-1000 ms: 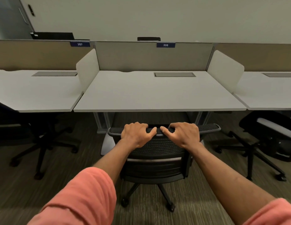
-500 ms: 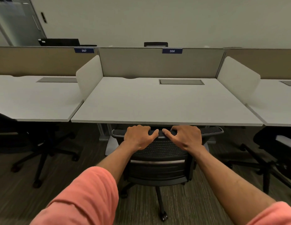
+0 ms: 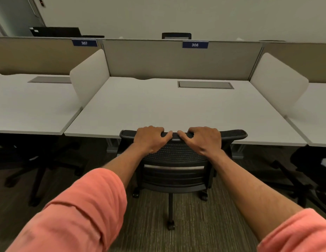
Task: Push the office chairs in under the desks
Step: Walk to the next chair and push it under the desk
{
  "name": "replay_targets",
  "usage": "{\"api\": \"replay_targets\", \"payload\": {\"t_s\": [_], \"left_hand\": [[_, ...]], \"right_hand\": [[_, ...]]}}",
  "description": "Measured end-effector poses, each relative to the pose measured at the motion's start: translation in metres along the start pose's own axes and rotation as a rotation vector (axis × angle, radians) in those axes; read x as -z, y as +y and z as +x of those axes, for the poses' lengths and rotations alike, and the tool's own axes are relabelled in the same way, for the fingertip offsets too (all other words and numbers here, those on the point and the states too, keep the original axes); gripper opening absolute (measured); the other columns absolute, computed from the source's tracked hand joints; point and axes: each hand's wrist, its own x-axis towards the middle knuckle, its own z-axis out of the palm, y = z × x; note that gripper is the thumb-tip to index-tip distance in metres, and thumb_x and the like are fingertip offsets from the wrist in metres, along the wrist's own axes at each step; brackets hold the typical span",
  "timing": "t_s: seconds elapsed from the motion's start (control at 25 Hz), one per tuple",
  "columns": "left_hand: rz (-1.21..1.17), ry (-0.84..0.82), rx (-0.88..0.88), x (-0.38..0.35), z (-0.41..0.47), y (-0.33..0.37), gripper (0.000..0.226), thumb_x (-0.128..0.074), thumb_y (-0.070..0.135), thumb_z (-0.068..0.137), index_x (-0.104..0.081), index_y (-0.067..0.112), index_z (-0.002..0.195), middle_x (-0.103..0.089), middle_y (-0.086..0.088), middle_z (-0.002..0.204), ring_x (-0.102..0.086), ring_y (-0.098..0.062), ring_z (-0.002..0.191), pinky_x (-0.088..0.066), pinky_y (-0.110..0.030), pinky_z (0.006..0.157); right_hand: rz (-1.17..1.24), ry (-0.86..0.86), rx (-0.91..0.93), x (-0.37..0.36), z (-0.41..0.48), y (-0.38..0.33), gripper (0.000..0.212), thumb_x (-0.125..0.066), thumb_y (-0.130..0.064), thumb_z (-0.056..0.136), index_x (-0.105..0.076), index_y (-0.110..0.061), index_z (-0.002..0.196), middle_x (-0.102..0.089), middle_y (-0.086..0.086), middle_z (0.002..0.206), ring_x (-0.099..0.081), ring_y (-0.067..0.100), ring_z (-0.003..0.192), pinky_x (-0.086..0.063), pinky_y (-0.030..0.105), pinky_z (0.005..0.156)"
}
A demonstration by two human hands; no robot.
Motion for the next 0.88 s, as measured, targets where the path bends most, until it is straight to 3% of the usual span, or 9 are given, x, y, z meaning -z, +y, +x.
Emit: {"api": "replay_targets", "payload": {"t_s": [0.88], "left_hand": [[-0.007, -0.007, -0.018, -0.012, 0.075, -0.013, 0.058, -0.022, 0.066, 0.091, -0.053, 0.024, 0.067, -0.054, 0.008, 0.061, -0.049, -0.011, 0.059, -0.031, -0.033, 0.061]], "right_hand": [[-0.01, 0.008, -0.013, -0.018, 0.067, 0.023, 0.079, -0.012, -0.083, 0.079, -0.069, -0.027, 0.074, -0.062, -0.007, 0.063, -0.057, 0.017, 0.065, -0.036, 0.032, 0.064]]}}
